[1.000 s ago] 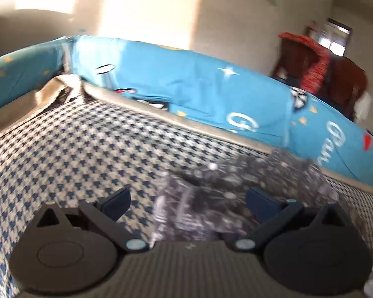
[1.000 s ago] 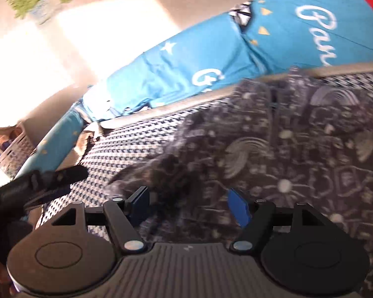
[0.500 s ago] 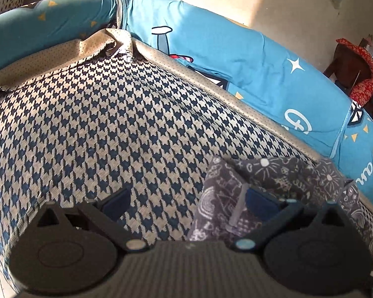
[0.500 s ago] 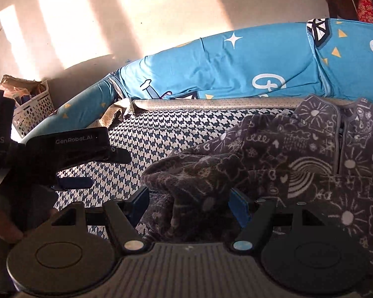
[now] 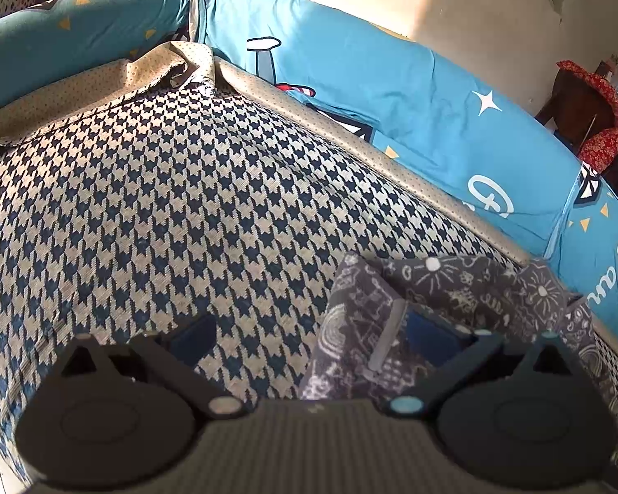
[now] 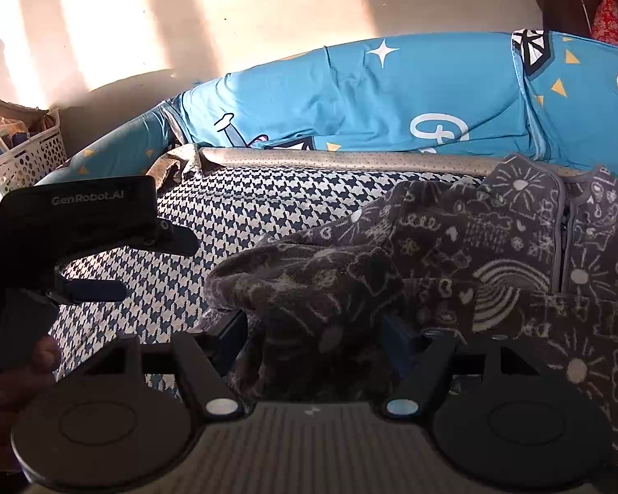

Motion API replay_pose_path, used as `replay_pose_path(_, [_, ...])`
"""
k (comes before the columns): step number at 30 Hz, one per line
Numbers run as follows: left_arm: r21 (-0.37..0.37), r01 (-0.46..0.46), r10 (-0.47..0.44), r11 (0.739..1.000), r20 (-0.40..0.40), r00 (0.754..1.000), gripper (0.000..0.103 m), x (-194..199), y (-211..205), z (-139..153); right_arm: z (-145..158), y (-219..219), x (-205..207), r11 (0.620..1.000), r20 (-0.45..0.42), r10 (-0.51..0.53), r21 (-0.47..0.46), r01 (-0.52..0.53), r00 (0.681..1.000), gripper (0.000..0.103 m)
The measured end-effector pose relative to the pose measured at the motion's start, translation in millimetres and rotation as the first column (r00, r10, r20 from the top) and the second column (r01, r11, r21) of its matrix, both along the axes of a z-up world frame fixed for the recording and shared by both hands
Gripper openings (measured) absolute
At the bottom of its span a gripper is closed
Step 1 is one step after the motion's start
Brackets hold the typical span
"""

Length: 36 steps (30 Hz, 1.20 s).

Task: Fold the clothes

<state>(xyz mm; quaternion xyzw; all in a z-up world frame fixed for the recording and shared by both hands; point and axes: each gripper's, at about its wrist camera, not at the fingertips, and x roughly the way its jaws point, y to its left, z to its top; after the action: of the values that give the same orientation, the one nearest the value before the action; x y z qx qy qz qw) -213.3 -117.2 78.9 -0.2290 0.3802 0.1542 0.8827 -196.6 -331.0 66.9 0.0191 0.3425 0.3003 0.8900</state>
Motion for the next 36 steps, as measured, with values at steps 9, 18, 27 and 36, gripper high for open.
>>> replay_pose_path(9, [0.014,-0.011,0.011,1.000,-0.009,1.000,0.103,2.9,-2.3,-2.1,-8.5,8.5,6.3,0.998,0.024,-0.034,-0.052,0.035,0.999,0.018])
replay_pose_path(18, [0.034,0.051,-0.051,0.998,-0.020,0.999,0.103,10.6,-24.5,-6.5,20.0,-63.9,24.8,0.943,0.044,-0.310,0.145,0.301,0.950,0.014])
replay_pose_path(27, [0.064,0.152,-0.149,0.986,-0.047,0.988,0.103,18.0,-56.5,-14.2,22.2,-153.8,27.4,0.798,0.007,-0.586,0.182,0.575,0.810,0.017])
replay_pose_path(36, [0.082,0.191,-0.185,0.978,-0.077,0.980,0.103,21.6,-71.3,-22.2,-1.8,-215.6,18.4,0.749,-0.186,-0.628,0.122,0.652,0.756,0.043])
